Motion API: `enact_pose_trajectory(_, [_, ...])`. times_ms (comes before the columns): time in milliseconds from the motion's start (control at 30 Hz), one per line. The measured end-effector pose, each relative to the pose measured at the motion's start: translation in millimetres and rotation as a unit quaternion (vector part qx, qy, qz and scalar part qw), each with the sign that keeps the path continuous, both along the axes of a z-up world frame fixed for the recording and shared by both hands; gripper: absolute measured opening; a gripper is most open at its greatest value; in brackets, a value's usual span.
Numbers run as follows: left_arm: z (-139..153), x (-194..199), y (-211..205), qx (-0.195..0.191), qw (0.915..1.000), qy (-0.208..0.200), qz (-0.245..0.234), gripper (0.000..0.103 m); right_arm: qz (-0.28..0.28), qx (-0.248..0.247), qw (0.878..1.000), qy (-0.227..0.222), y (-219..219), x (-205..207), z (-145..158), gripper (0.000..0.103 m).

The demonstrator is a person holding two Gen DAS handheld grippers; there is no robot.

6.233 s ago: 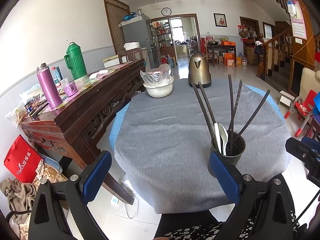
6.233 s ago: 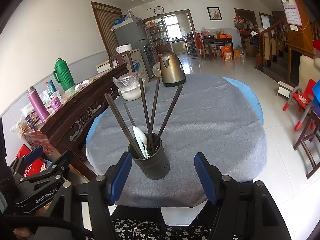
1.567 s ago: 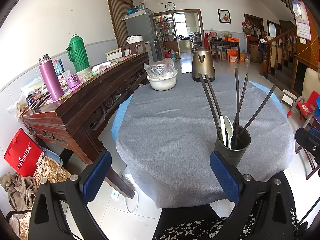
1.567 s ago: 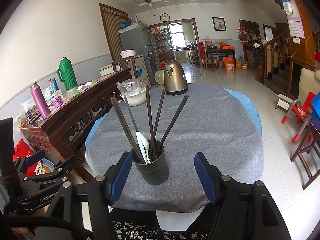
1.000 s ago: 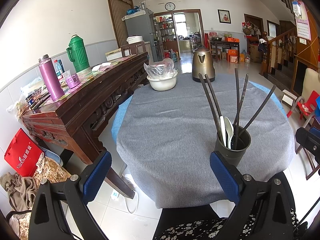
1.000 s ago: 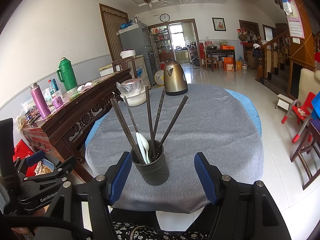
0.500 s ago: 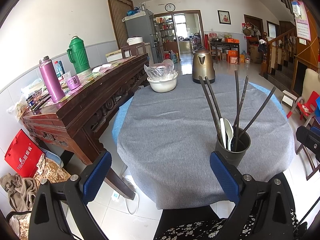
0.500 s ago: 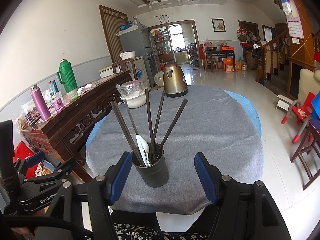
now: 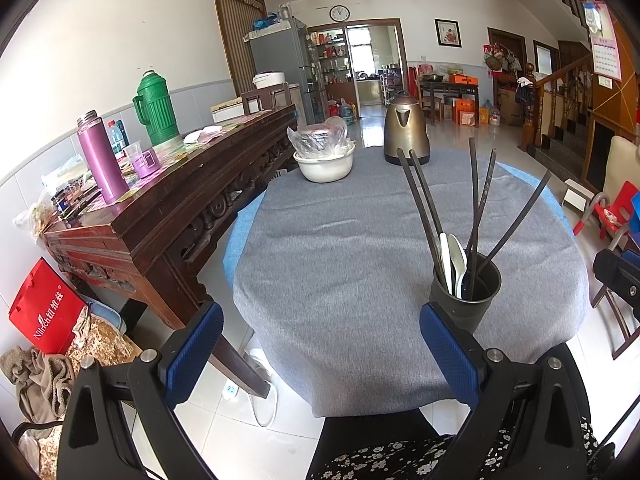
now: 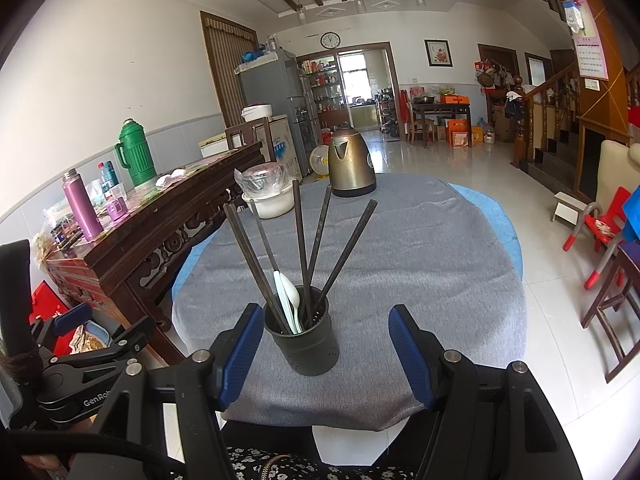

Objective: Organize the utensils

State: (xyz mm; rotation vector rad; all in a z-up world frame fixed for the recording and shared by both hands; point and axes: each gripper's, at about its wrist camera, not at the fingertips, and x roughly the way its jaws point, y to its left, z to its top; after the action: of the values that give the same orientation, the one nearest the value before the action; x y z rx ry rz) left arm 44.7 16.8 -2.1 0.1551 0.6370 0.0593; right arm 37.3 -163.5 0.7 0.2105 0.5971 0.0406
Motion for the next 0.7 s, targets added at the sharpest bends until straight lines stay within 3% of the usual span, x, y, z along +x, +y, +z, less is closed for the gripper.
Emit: enact_pose_trajectory(700, [-4.9, 7.1, 5.2, -0.013, 0.9999, 0.007, -0.005, 0.099, -0.002, -0.001, 1.0, -0.001, 5.1, -1.9, -9.7, 0.068])
